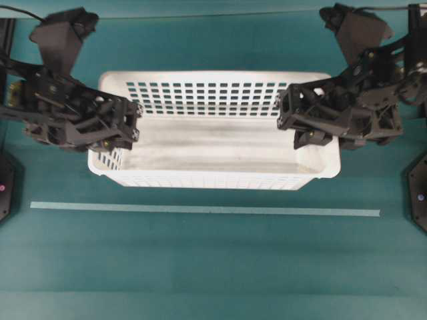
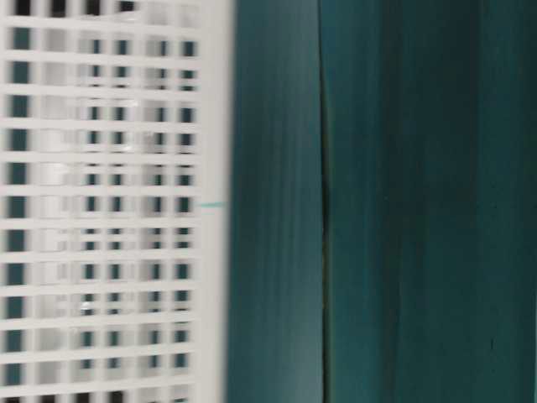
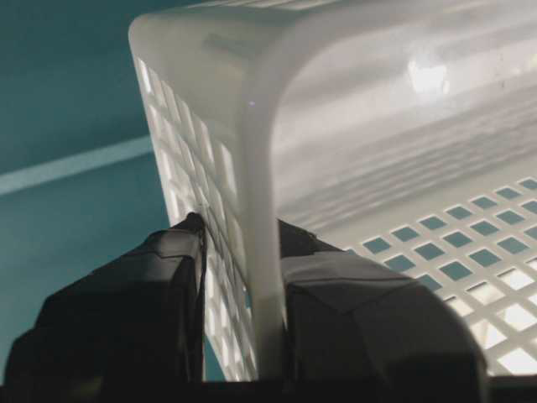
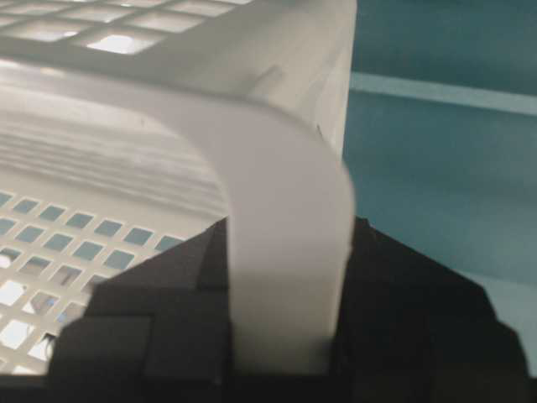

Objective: Lift the white basket with both hands.
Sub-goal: 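Lift the basket with both grippers and pull it back toward the arms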

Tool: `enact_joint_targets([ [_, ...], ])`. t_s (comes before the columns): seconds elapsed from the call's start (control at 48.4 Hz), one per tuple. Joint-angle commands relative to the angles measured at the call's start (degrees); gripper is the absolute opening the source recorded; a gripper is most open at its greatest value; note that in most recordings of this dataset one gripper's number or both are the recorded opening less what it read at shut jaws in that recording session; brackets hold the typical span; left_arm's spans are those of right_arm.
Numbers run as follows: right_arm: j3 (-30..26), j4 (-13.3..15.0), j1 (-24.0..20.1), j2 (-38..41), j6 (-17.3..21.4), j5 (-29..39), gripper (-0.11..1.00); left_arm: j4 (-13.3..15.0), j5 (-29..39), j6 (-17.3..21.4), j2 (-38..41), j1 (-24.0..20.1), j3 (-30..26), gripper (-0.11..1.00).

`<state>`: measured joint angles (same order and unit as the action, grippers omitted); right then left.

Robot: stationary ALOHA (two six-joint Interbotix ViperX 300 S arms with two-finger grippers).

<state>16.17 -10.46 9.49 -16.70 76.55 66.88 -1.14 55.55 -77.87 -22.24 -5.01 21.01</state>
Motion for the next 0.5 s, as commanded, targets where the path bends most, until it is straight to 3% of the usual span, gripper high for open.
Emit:
enact_joint_targets([
  [0.0,-4.31,-0.35,-0.35,0.44,-0.53,1.23,0.2,-0.18,0.44,1.41,-0.62,0.18,-5.89,0.14],
  [0.248,-12.13,-0.62,-0.53,-0.09,-0.53,4.75,0.2,-0.18,8.44,4.39,-0.26,0.18,-18.28,0.14],
  [0.475,-20.74,-0.7,-1.32,0.35,-0.53,10.9,0.2,-0.18,15.73,4.83,2.37,0.62,-28.48,0.15],
])
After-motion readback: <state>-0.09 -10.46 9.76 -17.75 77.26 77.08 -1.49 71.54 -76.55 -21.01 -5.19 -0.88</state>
